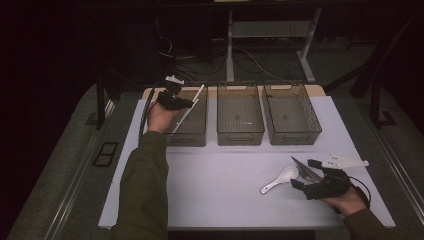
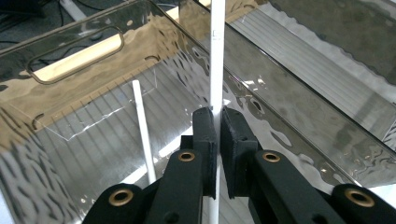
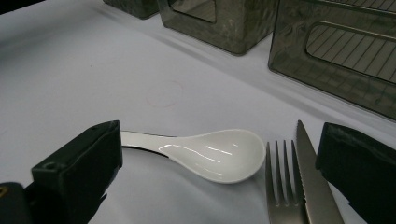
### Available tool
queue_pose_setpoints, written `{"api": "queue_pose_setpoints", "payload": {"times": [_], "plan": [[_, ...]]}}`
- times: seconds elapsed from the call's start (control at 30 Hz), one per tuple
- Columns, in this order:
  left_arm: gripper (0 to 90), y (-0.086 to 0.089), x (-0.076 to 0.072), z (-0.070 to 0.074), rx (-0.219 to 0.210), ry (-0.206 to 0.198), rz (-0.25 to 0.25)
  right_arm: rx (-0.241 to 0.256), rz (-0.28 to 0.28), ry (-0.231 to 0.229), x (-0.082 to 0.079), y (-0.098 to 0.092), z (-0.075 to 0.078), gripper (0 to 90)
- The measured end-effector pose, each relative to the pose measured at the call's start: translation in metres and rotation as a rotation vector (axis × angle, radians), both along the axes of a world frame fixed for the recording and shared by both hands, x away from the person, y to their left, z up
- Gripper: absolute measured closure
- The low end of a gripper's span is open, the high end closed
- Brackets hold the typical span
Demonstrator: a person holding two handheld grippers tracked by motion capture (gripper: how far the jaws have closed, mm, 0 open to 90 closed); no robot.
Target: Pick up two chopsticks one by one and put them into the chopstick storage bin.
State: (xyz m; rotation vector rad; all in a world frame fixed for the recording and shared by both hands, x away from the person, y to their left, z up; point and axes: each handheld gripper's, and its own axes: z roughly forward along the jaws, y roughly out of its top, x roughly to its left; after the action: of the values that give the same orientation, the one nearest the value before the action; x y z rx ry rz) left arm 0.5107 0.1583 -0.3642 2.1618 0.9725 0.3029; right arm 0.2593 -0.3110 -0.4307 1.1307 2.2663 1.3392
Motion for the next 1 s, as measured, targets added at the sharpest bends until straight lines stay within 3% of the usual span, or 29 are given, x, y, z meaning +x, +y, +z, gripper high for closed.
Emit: {"api": "queue_pose_setpoints", "payload": {"times": [0.1,0.13,0.27,0.4,0.6,0.8,0.93,1.0], "plan": [[84.0,-0.003,0.001,-0.002,0.031,0.001,0.004,0.001,0.001,0.0,0.0,0.0,0.0,0.7],[83.7,-0.005,0.001,-0.004,0.018,0.002,0.017,0.001,0.001,0.0,0.0,0.0,0.0,0.6],[83.0,-0.009,0.002,-0.007,0.067,-0.012,0.03,0.001,0.002,-0.005,0.0,-0.001,0.0,0.7],[77.7,-0.009,0.002,-0.006,0.067,-0.018,0.034,0.002,0.003,-0.006,0.0,-0.001,0.0,0.6],[74.1,-0.009,-0.004,-0.002,0.016,-0.036,0.022,0.0,0.002,-0.002,0.0,0.0,0.0,0.7],[66.8,-0.01,-0.014,0.003,-0.04,-0.049,-0.016,-0.004,0.007,0.002,0.002,0.002,0.0,0.7],[60.9,-0.009,-0.023,0.006,-0.056,-0.057,-0.052,-0.003,0.005,0.003,0.002,0.002,0.0,0.7],[57.5,-0.01,-0.029,0.005,-0.098,-0.052,-0.059,-0.007,0.004,0.004,0.002,0.002,0.0,0.7]]}}
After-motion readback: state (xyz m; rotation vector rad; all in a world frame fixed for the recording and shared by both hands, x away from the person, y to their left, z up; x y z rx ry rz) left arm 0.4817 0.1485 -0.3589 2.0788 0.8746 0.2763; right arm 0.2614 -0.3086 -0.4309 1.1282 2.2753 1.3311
